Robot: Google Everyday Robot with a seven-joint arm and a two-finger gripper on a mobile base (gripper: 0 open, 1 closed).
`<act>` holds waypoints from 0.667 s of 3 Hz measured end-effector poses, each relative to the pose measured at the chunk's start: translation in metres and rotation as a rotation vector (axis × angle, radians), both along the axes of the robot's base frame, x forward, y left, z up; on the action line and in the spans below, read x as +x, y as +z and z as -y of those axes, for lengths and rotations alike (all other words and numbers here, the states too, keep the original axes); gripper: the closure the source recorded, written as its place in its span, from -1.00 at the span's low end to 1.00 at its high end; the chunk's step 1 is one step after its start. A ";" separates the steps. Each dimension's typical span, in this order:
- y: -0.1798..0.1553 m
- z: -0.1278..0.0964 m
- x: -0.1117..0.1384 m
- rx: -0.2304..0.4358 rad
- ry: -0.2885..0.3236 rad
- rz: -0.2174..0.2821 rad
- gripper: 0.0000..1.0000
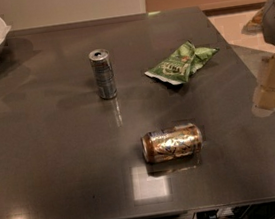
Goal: Move green jalapeno chip bag near orange can
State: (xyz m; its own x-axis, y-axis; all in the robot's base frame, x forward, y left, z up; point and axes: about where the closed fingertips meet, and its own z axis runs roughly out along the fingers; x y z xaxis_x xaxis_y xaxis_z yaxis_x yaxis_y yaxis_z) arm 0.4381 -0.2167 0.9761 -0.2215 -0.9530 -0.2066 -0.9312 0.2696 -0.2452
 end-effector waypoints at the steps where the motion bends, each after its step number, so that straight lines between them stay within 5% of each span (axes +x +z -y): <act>1: 0.000 0.000 0.000 0.000 0.000 0.000 -1.00; 2: 0.001 0.000 0.009 -0.014 0.025 0.025 -1.00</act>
Offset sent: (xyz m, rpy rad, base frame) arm 0.0219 -0.0007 -0.0039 -0.0351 -0.0372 0.0630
